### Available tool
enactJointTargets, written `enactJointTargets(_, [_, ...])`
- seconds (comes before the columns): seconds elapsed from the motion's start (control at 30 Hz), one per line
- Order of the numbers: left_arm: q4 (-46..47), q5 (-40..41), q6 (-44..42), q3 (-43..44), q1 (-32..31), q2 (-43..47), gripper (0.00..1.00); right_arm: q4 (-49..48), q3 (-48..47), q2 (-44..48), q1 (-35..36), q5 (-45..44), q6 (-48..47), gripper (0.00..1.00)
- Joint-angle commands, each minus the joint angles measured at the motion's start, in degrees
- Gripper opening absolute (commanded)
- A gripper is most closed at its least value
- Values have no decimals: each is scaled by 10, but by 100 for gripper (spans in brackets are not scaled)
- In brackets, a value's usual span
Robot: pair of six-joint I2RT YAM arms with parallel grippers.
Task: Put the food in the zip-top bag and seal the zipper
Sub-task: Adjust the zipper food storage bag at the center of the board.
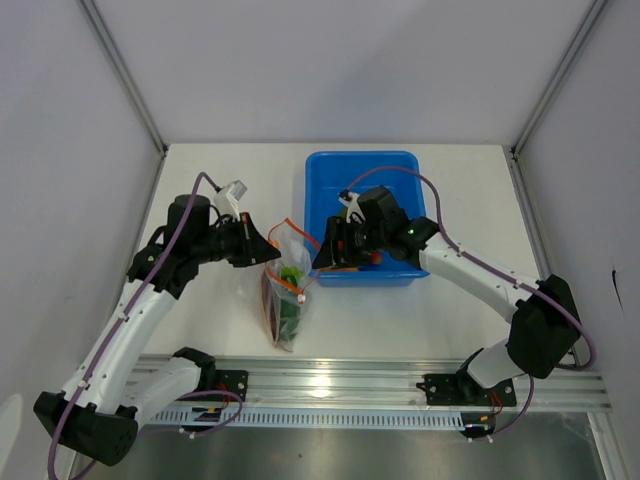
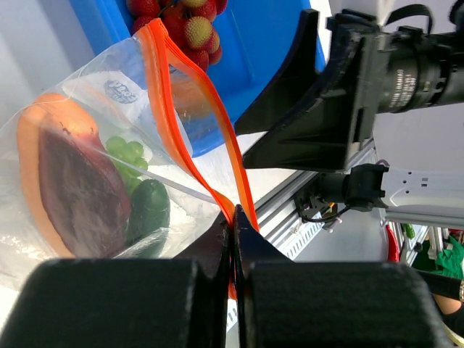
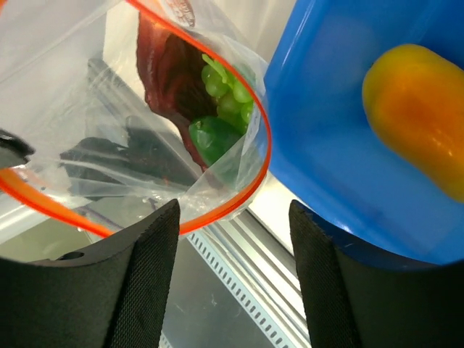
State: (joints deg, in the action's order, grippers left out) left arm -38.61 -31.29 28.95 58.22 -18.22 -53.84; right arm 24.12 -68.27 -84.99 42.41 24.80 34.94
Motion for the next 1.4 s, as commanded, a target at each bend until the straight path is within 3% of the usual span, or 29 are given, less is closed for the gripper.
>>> enactJointTargets(0.0, [25,-18,-1,22,3,12,1,-28,-19,-22,4,7,7,61])
enactJointTargets(0.17, [21,-21,1,22,3,18,1,-39,-27,-52,5,9,10,54])
enactJointTargets(0.23, [20,-21,-1,22,3,20,1,-34,-34,-58,5,3,7,46])
enactJointTargets(0.27, [18,-20,-1,21,3,22,1,-31,-39,-61,5,3,6,41])
enactJointTargets(0.3, [16,-19,-1,19,3,21,1,-24,-53,-62,5,1,2,26])
enactJointTargets(0.43, [17,-14,-4,15,3,22,1,14,-108,-53,5,-18,-18,0])
enactJointTargets(0.67, [16,-4,-6,13,3,22,1,87,-199,-32,6,-47,-62,0])
enactJointTargets(1.07, [-19,32,-10,38,3,51,0,123,-184,-30,5,-101,-109,0])
enactJointTargets(1.23, [-26,47,-12,46,3,56,1,128,-187,-38,5,-108,-129,6])
enactJointTargets(1.37, [-25,34,-12,40,4,52,1,129,-187,-58,5,-111,-139,18])
